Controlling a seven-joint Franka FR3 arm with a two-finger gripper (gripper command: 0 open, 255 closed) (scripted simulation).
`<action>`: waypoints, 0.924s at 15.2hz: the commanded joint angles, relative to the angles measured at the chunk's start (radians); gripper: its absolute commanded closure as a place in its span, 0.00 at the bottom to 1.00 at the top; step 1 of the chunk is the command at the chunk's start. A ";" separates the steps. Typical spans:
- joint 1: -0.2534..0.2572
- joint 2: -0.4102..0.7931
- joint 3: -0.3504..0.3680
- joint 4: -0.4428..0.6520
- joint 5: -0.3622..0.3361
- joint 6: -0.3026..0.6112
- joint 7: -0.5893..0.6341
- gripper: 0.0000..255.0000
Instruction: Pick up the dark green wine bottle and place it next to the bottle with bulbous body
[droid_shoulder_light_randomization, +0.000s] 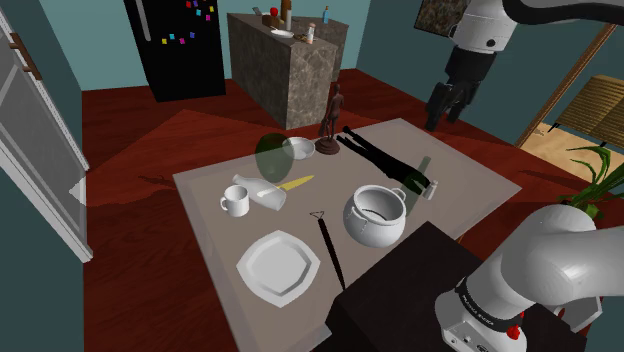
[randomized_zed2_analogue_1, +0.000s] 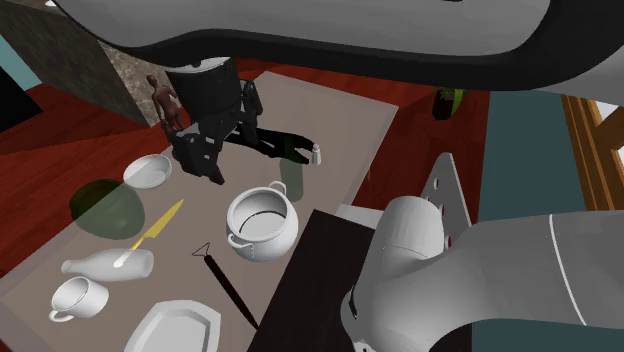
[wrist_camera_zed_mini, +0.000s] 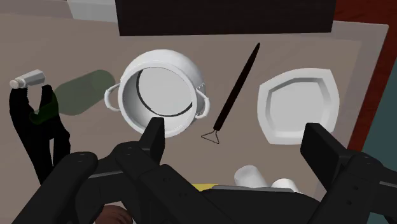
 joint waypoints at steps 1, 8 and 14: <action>0.000 0.000 0.000 0.000 0.000 0.000 0.000 0.00; -0.039 0.074 -0.129 -0.085 -0.089 0.155 -0.139 0.00; -0.070 0.193 -0.242 -0.110 -0.150 0.298 -0.256 0.00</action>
